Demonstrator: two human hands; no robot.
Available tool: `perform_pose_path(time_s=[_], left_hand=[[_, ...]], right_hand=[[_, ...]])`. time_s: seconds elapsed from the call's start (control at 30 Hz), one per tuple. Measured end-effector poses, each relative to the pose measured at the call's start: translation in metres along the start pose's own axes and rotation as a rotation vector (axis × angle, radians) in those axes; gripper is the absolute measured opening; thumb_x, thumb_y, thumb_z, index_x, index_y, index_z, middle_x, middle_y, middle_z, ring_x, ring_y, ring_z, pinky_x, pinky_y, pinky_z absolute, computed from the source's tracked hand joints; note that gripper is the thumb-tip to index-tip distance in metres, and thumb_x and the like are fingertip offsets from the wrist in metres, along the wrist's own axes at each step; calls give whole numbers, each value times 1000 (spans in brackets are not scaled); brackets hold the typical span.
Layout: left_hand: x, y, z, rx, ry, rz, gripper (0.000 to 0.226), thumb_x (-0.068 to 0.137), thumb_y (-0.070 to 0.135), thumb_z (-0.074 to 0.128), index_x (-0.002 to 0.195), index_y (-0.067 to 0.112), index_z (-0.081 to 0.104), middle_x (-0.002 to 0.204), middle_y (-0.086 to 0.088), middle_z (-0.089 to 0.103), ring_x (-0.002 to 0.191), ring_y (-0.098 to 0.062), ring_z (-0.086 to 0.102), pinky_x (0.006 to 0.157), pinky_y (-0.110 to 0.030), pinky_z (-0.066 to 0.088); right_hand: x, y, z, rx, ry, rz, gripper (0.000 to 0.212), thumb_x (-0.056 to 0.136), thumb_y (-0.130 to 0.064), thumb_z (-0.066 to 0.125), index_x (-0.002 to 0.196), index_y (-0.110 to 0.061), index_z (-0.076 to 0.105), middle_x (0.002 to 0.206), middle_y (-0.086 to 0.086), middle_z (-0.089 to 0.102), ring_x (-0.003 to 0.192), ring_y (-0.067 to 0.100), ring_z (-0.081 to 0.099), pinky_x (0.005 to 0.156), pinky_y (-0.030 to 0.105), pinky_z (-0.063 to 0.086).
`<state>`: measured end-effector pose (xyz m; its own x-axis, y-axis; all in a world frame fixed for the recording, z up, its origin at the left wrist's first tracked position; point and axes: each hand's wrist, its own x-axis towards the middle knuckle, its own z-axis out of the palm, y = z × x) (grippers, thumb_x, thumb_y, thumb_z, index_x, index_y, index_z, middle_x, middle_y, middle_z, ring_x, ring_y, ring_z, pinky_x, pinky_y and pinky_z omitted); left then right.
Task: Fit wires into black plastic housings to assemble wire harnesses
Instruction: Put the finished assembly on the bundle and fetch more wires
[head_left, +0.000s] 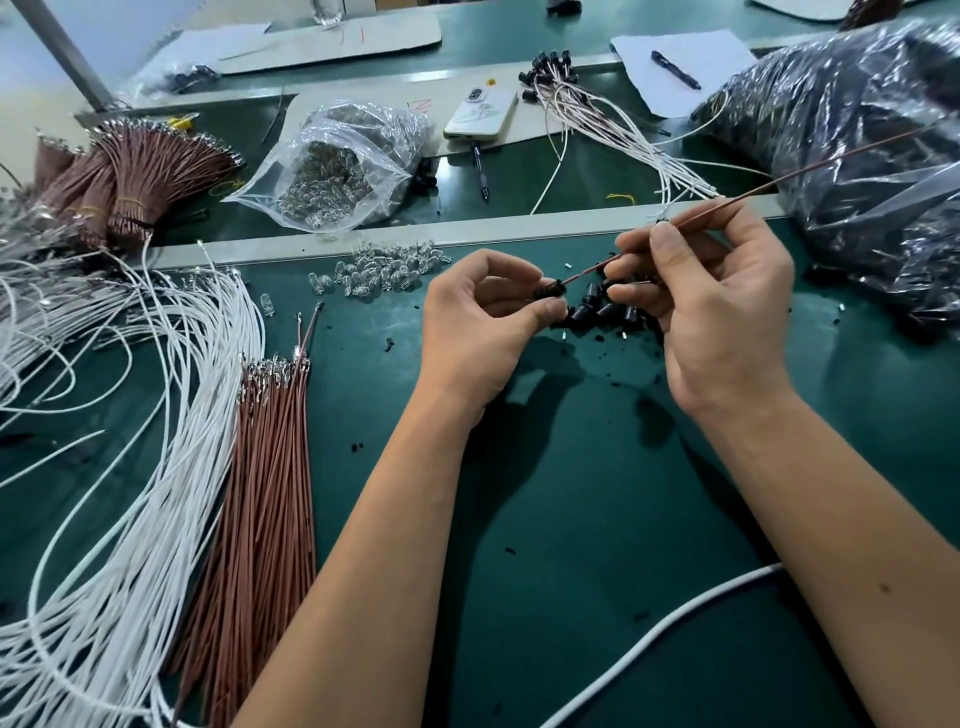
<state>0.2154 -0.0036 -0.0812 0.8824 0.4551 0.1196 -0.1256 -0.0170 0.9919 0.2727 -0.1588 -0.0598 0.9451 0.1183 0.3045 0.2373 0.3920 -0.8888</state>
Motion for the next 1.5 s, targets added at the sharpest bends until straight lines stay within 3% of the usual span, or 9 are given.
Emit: perform_pose_path(time_s=[0.23, 0.47, 0.63, 0.83, 1.2, 1.33, 1.5], left_hand=[[-2, 2, 1, 10, -3, 14, 21, 72, -5, 85, 84, 3, 70, 84, -12, 77, 81, -28, 76, 76, -30, 59], [-1, 3, 1, 7, 1, 20, 19, 73, -6, 84, 87, 2, 73, 87, -11, 78, 82, -26, 76, 83, -34, 61], [-2, 6, 1, -76, 6, 2, 21, 74, -9, 82, 90, 2, 74, 90, -13, 78, 81, -24, 75, 82, -30, 60], [-3, 8, 2, -140, 10, -31, 29, 72, -9, 83, 94, 6, 72, 90, -12, 78, 85, -22, 75, 84, -31, 59], [-7, 10, 8, -140, -26, -40, 31, 71, -13, 82, 90, 6, 68, 86, -10, 78, 82, -17, 75, 75, -25, 57], [-8, 9, 8, -105, -43, -16, 29, 71, -11, 83, 91, 4, 68, 86, -10, 78, 81, -19, 75, 76, -28, 59], [-8, 7, 10, 53, -52, 22, 24, 72, -4, 85, 88, 6, 71, 83, -9, 78, 81, -26, 76, 80, -37, 62]], right_hand=[[-2, 3, 2, -36, -46, 43, 12, 102, 1, 59, 95, -7, 54, 86, 17, 71, 69, 25, 74, 58, 27, 59], [-2, 10, -1, -164, -58, 210, 14, 88, 5, 76, 87, -3, 65, 74, 12, 74, 73, 26, 78, 61, 26, 60], [-2, 6, 0, -54, -17, 180, 15, 86, 3, 79, 86, -2, 65, 81, 15, 77, 75, 28, 78, 64, 23, 59], [-4, 7, 3, -87, -3, 168, 15, 85, 1, 81, 86, -2, 66, 79, 16, 77, 76, 29, 79, 63, 24, 59], [-3, 9, 0, -85, 22, 164, 14, 86, -2, 81, 85, -5, 67, 76, 11, 77, 64, 20, 75, 52, 22, 54], [-7, 13, 2, -207, -13, 110, 15, 84, -6, 84, 82, -5, 70, 68, 12, 74, 58, 22, 72, 48, 24, 53], [-5, 13, 1, -298, -45, 121, 13, 81, -15, 88, 75, -16, 76, 65, 2, 73, 47, 10, 57, 41, 20, 41]])
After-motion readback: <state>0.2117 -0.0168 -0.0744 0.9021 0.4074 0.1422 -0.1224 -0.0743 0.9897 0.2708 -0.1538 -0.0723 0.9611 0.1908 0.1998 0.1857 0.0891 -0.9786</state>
